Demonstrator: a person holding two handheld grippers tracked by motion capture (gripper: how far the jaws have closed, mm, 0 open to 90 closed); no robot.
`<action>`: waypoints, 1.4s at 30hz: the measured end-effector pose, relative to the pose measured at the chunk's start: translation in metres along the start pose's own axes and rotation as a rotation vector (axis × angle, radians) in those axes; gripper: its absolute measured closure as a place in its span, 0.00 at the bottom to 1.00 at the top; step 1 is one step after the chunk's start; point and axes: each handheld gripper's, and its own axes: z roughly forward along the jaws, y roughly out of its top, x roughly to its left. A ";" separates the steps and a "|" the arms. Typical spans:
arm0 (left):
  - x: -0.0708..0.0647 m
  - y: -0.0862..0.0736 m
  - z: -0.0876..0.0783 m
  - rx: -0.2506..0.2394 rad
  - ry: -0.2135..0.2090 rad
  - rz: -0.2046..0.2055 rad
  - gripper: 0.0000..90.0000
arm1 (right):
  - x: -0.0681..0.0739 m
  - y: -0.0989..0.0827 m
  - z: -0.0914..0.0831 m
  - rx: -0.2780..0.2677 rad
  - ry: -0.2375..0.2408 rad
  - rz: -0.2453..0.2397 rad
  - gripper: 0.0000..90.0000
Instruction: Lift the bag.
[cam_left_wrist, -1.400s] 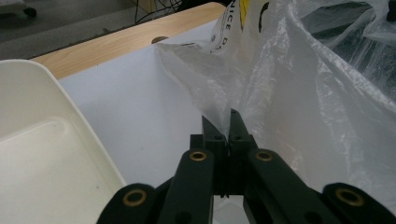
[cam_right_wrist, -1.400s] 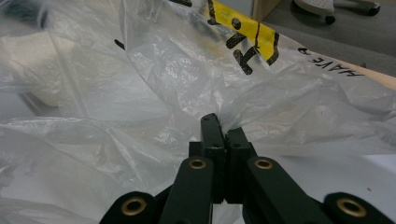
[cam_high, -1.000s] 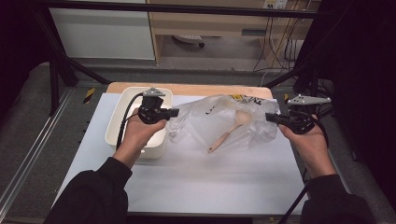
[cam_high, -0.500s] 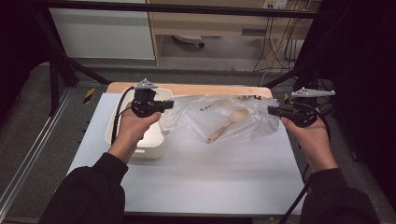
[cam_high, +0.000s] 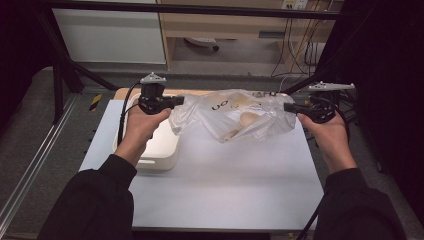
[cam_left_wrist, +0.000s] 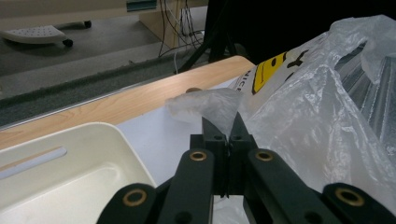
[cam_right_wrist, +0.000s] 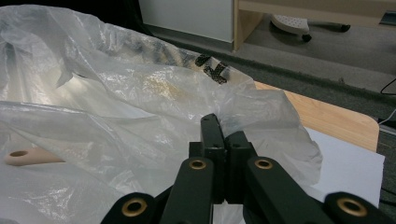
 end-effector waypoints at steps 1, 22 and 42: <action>0.001 0.002 -0.001 -0.003 0.003 0.001 1.00 | -0.001 0.001 0.001 -0.001 0.001 0.005 1.00; 0.037 0.037 -0.003 -0.062 0.119 -0.027 1.00 | -0.019 0.044 0.021 -0.027 -0.047 0.010 1.00; 0.038 0.005 -0.019 -0.002 0.089 -0.023 1.00 | -0.009 0.031 0.022 0.014 -0.022 -0.024 1.00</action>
